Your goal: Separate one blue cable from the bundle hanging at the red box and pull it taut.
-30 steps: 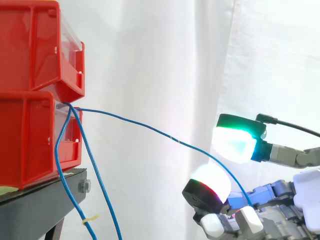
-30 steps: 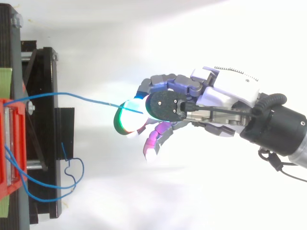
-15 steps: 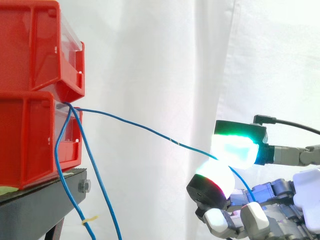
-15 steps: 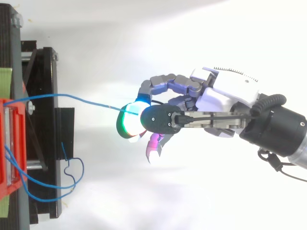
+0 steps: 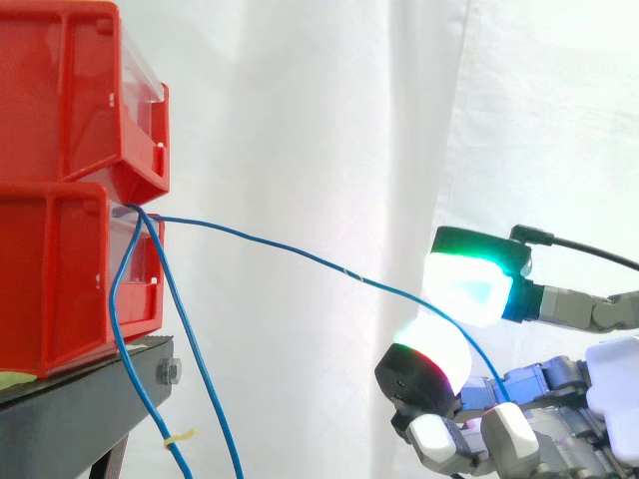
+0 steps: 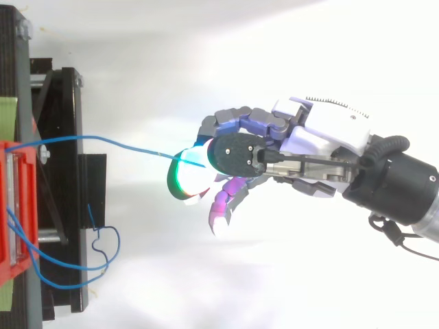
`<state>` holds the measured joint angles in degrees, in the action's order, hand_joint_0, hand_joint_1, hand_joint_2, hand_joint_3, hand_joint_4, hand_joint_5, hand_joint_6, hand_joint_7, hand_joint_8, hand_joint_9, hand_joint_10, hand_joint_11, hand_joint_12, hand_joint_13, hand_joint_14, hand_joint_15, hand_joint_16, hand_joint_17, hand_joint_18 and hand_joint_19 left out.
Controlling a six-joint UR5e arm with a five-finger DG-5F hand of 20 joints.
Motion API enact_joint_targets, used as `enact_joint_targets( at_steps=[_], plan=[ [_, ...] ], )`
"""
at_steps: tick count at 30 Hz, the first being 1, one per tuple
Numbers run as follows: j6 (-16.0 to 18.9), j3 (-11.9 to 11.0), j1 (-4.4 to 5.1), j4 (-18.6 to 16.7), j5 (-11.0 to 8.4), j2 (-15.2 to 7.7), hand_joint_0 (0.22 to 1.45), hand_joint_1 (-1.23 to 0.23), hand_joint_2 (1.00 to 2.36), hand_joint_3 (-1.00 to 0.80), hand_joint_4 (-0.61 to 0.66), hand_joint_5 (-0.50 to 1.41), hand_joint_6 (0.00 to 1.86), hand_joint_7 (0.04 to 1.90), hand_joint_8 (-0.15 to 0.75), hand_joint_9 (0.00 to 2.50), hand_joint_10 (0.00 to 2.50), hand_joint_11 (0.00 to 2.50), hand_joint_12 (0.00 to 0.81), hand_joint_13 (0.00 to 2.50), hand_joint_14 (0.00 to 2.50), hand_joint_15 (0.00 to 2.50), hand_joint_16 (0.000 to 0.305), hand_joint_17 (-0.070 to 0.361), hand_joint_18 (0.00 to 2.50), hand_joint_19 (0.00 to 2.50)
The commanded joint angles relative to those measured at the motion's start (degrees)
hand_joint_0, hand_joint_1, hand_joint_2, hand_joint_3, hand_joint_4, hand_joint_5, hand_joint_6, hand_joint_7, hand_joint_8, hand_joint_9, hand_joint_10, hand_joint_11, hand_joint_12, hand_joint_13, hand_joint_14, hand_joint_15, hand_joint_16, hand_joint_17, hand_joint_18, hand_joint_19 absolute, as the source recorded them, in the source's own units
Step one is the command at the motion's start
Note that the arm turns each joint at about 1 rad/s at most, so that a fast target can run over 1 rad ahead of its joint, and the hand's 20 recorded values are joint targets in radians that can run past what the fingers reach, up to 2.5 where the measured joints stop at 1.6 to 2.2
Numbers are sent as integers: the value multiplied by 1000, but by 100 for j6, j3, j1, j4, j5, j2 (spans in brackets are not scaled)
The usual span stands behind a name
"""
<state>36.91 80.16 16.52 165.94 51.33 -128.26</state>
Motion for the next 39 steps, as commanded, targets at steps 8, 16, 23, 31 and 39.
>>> enact_joint_targets(
  at_steps=[8,16,23,31,39],
  plan=[
    [0,0,1,0,9,-6,630,-712,1022,-93,37,-180,892,1174,371,956,14,658,444,1196,19,638,52,116,978,609],
    [-97,0,1,-35,9,3,619,-672,1012,-353,99,-172,860,1101,355,970,15,662,432,1188,21,653,50,112,955,628],
    [-132,0,10,-35,9,-6,588,-603,1001,-482,144,-164,806,1116,360,970,18,654,440,1183,21,651,51,114,950,636],
    [-167,0,10,-44,9,3,579,-621,1000,-500,146,-162,797,1139,362,970,18,654,441,1182,22,650,51,115,956,628],
    [-176,0,18,-53,9,3,634,-772,1024,-138,-6,-163,875,1241,351,982,16,676,426,1189,22,651,49,111,952,618]
  ],
)
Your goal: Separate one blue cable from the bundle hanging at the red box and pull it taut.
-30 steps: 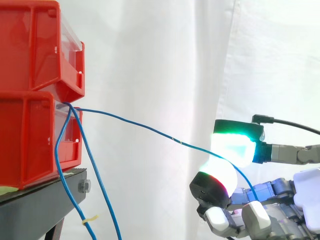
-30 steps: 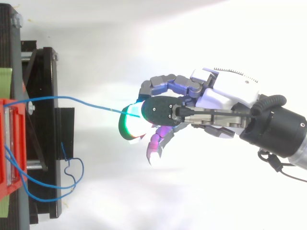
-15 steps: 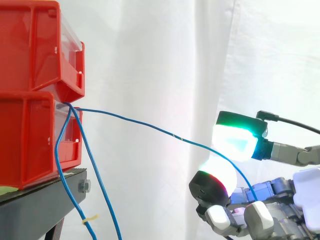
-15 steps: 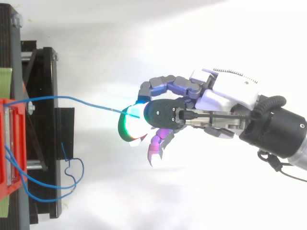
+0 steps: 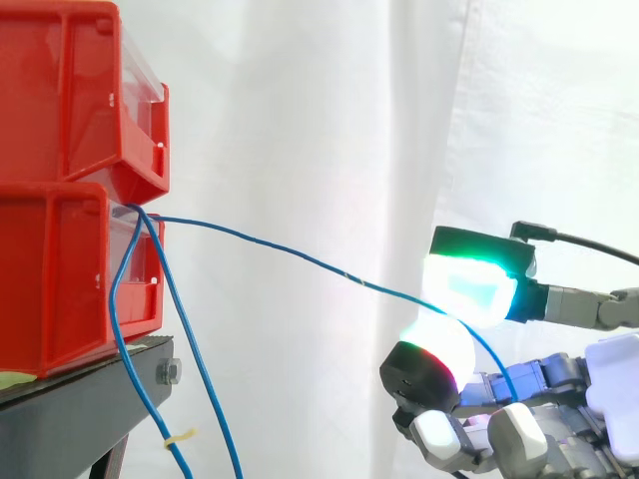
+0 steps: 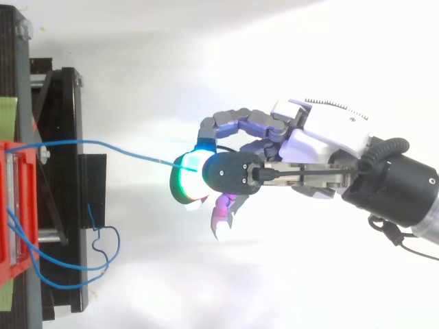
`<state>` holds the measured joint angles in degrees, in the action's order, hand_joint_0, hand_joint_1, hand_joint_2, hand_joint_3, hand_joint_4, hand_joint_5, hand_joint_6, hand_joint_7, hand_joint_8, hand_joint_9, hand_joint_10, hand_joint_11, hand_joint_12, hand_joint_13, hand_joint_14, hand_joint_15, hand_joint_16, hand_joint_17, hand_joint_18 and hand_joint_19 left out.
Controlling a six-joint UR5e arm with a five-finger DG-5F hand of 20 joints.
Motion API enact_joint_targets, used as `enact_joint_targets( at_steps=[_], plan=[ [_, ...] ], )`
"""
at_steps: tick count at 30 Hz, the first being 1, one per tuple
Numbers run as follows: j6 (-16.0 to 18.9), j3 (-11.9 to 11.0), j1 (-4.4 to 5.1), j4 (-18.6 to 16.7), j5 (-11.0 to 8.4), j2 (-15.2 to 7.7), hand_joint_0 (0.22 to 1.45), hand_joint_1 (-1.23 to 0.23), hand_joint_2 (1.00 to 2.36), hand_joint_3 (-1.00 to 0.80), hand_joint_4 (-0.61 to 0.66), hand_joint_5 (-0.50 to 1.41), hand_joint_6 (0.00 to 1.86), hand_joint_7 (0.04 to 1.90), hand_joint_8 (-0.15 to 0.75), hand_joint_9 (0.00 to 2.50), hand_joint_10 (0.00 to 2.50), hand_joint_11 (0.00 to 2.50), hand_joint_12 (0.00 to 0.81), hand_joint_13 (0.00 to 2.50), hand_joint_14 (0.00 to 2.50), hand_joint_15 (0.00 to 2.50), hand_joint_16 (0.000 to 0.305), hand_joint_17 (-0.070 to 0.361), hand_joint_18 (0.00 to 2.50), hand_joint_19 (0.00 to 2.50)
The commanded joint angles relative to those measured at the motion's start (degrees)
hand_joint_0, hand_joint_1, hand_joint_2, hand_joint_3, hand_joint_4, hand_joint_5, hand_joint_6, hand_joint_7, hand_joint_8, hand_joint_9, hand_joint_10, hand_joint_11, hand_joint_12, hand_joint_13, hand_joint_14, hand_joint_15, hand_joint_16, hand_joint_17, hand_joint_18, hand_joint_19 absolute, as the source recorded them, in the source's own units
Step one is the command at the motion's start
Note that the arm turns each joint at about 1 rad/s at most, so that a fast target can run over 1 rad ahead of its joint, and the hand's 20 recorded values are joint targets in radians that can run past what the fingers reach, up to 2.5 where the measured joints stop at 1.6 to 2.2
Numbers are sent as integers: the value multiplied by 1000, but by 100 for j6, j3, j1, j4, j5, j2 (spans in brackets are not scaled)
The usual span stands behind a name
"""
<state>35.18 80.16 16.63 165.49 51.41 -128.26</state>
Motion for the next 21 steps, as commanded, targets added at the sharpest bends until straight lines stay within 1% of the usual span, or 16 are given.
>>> enact_joint_targets(
  at_steps=[1,2,4,7,11,13,16,19,21],
  plan=[
    [-2,0,7,-8,-8,3,630,-780,1025,-90,-38,-157,879,1272,345,984,16,668,424,1186,21,652,49,111,951,611],
    [-2,0,7,-8,1,3,627,-782,1026,-71,-49,-155,879,1289,346,985,16,666,422,1187,20,651,49,110,949,610],
    [-2,0,7,-8,-8,-6,633,-801,1025,0,-121,-144,884,1347,352,1006,15,664,431,1198,21,641,51,115,970,590],
    [-2,-9,-2,-8,-8,3,656,-825,1022,56,-182,-136,889,1433,351,1044,15,663,433,1205,19,637,52,117,981,580],
    [-37,0,7,-8,-17,3,674,-836,1018,83,-186,-132,892,1483,355,1069,15,664,435,1204,21,626,52,118,984,580],
    [-187,0,7,1,-52,3,679,-838,1017,67,-157,-133,892,1485,358,1068,15,656,435,1200,19,639,52,117,981,588],
    [-512,0,7,62,-105,3,686,-830,1017,43,-139,-138,897,1471,359,1053,17,660,438,1186,21,634,52,117,969,597],
    [-819,0,7,185,-158,12,689,-810,1017,15,-97,-145,902,1456,360,1047,19,663,433,1163,19,621,52,117,954,608],
    [-1004,0,7,344,-263,12,690,-798,1018,-5,-77,-150,905,1447,361,1036,16,675,434,1151,20,633,52,116,946,612]
  ],
)
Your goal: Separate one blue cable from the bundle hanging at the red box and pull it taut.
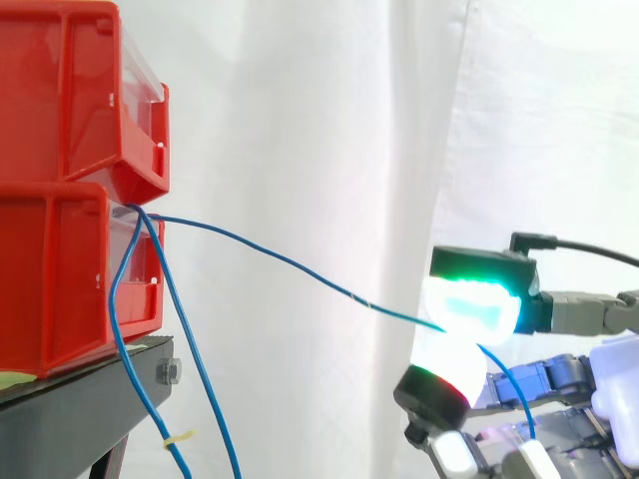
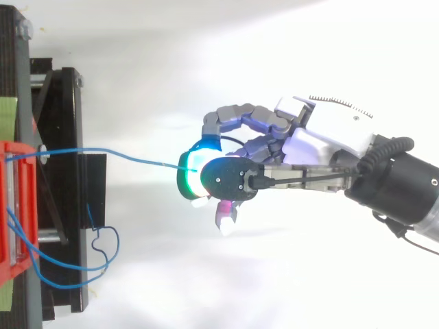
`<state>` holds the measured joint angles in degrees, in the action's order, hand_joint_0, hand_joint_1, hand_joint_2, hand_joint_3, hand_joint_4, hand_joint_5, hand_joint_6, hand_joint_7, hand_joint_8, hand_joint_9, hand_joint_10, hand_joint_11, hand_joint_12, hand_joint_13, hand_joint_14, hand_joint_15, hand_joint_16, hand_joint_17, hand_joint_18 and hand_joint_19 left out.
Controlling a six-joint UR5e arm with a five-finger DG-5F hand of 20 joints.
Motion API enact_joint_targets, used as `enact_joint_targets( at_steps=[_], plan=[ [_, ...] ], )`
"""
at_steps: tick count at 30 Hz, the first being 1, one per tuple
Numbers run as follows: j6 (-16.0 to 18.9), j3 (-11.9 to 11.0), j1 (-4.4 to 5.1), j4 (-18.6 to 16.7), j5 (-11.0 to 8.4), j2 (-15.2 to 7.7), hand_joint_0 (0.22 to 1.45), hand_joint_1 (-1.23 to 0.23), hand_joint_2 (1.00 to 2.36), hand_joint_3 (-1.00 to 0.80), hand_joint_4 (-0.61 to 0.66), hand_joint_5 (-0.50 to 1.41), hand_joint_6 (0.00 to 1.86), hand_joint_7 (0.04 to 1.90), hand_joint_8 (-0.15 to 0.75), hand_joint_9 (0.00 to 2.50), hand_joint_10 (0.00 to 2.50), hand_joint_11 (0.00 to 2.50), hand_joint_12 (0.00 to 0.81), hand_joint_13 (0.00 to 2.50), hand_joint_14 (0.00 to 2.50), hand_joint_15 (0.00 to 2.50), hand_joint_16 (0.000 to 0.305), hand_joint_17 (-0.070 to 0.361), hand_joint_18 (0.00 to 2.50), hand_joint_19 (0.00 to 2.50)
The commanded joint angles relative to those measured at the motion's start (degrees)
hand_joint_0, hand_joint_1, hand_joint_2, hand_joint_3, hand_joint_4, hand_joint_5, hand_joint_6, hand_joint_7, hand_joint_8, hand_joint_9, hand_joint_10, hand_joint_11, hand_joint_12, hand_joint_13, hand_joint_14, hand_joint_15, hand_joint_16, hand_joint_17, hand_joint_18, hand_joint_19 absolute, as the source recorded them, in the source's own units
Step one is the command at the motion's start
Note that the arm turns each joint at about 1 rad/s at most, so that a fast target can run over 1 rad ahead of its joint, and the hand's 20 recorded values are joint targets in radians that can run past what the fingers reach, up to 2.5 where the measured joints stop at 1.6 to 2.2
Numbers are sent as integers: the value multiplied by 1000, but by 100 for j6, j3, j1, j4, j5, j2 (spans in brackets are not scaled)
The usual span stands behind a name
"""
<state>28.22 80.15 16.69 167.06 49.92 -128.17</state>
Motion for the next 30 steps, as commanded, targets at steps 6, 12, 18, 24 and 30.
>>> enact_joint_targets(
  at_steps=[6,12,18,24,30],
  plan=[
    [-1152,-8,80,442,-870,143,700,-772,1018,-113,-24,-169,912,1383,359,1026,16,758,433,1123,21,632,51,114,912,613],
    [-1257,0,115,424,-1002,143,715,-750,1019,-179,-15,-183,917,1318,373,1097,18,922,411,1224,21,720,42,94,888,536],
    [-1257,0,80,336,-1002,143,726,-735,1019,-207,-11,-191,921,1278,368,1218,16,1294,399,1392,24,1104,39,88,883,485],
    [-1275,0,80,178,-1028,143,729,-720,1019,-239,-7,-198,925,1255,335,1349,271,1650,389,1453,16,1483,42,95,900,524],
    [-1284,0,71,143,-1019,143,731,-717,1018,-243,-12,-199,927,1227,331,1264,1010,1615,386,1440,505,1734,46,103,1045,713]
  ],
)
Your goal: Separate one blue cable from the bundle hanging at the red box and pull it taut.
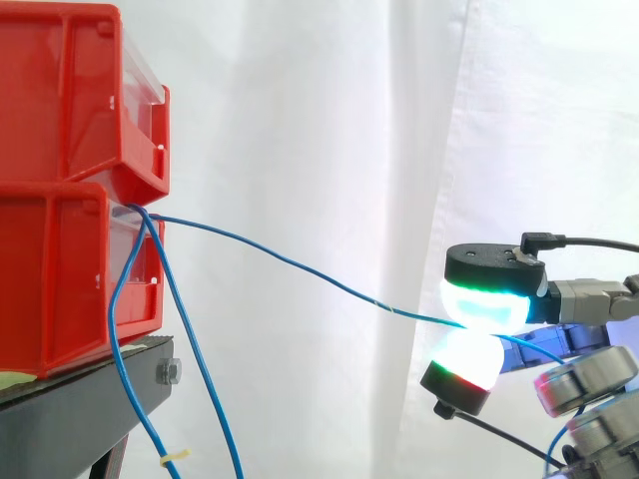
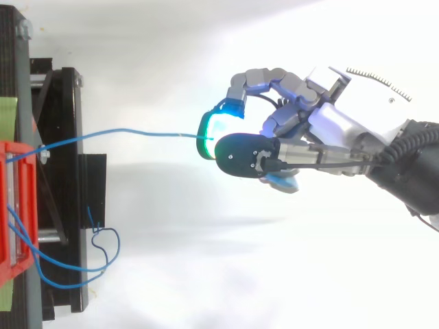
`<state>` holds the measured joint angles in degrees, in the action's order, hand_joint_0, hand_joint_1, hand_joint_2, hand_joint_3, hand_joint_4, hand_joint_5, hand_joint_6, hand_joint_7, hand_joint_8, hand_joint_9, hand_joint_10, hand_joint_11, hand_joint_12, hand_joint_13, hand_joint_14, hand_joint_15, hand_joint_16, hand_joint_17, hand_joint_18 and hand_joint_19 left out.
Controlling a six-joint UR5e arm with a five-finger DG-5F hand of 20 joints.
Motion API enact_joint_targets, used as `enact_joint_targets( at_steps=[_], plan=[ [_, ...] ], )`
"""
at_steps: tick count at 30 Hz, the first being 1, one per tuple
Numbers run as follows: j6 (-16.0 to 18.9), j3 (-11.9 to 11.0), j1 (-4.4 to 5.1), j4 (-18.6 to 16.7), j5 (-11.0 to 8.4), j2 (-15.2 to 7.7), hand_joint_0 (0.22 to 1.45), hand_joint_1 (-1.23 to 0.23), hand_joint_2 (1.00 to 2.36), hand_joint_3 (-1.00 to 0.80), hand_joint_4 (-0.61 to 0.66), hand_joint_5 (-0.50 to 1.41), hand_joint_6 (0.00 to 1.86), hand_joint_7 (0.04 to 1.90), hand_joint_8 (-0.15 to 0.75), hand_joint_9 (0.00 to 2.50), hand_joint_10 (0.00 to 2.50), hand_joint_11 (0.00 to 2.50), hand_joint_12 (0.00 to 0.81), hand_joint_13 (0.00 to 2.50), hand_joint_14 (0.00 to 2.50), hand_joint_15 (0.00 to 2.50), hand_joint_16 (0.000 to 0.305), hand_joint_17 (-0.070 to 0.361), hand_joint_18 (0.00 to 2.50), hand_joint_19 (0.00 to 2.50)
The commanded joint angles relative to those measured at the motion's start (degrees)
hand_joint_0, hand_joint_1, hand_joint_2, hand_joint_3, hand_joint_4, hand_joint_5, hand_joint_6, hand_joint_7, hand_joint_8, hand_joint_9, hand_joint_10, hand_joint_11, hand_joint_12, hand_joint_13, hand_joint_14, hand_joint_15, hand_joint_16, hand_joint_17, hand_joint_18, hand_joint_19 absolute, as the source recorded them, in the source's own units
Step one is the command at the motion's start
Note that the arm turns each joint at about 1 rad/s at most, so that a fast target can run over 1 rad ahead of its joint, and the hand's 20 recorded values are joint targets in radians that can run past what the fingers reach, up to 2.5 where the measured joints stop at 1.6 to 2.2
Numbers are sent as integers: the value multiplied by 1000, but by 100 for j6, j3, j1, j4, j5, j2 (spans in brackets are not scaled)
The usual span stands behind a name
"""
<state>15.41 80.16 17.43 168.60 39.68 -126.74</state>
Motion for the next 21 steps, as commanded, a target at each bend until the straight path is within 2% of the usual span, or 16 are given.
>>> enact_joint_targets(
  at_steps=[1,2,3,4,5,6,10,12,18,21],
  plan=[
    [-3,0,-2,-11,5,0,733,-717,1018,-245,-10,-199,927,1231,333,1250,1120,1611,392,1392,742,1689,47,106,1087,764],
    [-3,0,6,-11,14,0,734,-718,1018,-247,-11,-199,927,1226,334,1245,1185,1586,392,1379,794,1688,47,106,1089,793],
    [-12,-9,-2,-20,14,0,734,-718,1018,-245,-9,-199,927,1222,332,1228,1328,1599,392,1336,1133,1580,48,107,1132,856],
    [-12,0,6,-20,22,0,734,-718,1019,-242,-8,-199,927,1221,335,1214,1431,1610,401,1311,1308,1575,48,108,1169,919],
    [-12,0,-2,-20,22,0,734,-718,1019,-242,-8,-199,926,1226,333,1212,1452,1597,403,1308,1316,1590,48,109,1173,930],
    [-12,0,-2,-20,22,0,736,-718,1019,-242,-10,-199,927,1215,337,1198,1549,1611,405,1277,1469,1581,49,111,1212,977],
    [-12,0,-2,-29,22,0,739,-721,1018,-241,-8,-198,926,1217,340,1170,1738,1599,415,1213,1774,1582,51,114,1293,1099],
    [-12,0,6,-29,22,0,741,-722,1018,-240,-10,-198,926,1219,343,1151,1852,1612,419,1160,2024,1589,51,115,1361,1205],
    [-12,0,-2,-29,22,0,746,-722,1019,-238,-14,-197,926,1216,352,1116,2099,1637,425,1103,2249,1582,52,117,1406,1250],
    [-12,0,-2,-20,22,0,746,-723,1019,-236,-18,-197,926,1212,355,1113,2137,1637,429,1099,2264,1594,52,116,1407,1248]
  ],
)
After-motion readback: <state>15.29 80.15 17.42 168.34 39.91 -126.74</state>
